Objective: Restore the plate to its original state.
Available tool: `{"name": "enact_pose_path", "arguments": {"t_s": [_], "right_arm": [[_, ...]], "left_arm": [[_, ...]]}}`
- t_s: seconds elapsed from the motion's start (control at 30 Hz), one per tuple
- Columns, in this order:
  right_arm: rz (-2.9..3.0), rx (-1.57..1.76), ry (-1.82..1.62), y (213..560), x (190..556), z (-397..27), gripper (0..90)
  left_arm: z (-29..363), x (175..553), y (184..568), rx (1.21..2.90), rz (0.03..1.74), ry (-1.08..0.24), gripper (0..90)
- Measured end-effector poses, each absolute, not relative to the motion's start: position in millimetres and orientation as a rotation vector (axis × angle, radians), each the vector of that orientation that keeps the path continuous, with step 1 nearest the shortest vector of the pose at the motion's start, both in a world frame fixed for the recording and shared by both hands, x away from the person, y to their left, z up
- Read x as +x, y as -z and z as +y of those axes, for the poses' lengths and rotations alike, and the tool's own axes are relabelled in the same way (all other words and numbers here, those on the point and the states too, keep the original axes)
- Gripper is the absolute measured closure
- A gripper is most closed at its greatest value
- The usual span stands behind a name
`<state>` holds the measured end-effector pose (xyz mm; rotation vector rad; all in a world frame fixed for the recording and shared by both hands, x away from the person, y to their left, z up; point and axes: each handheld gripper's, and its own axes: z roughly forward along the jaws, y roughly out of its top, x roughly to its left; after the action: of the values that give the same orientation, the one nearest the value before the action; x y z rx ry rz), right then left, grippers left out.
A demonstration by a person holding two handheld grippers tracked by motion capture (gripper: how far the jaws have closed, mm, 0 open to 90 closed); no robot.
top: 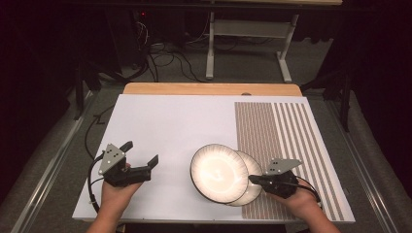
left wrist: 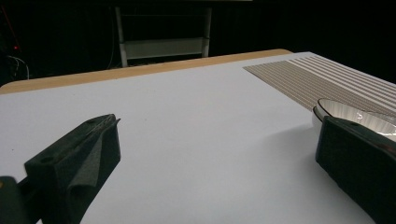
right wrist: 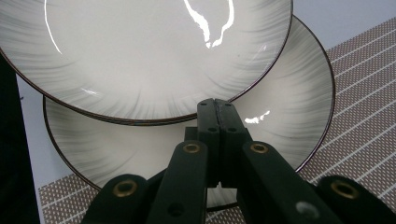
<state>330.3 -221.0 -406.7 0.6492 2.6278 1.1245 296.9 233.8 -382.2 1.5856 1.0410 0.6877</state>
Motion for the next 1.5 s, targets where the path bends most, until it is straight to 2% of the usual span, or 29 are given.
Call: {"name": "enact_pose_path", "arguments": {"t_s": [1.5], "right_arm": [[2.581, 0.701, -1.146, 401, 333, -238, 90.0]], "left_arm": [[235, 296, 382, 1.593, 1.039, -0.688, 0.5]]}}
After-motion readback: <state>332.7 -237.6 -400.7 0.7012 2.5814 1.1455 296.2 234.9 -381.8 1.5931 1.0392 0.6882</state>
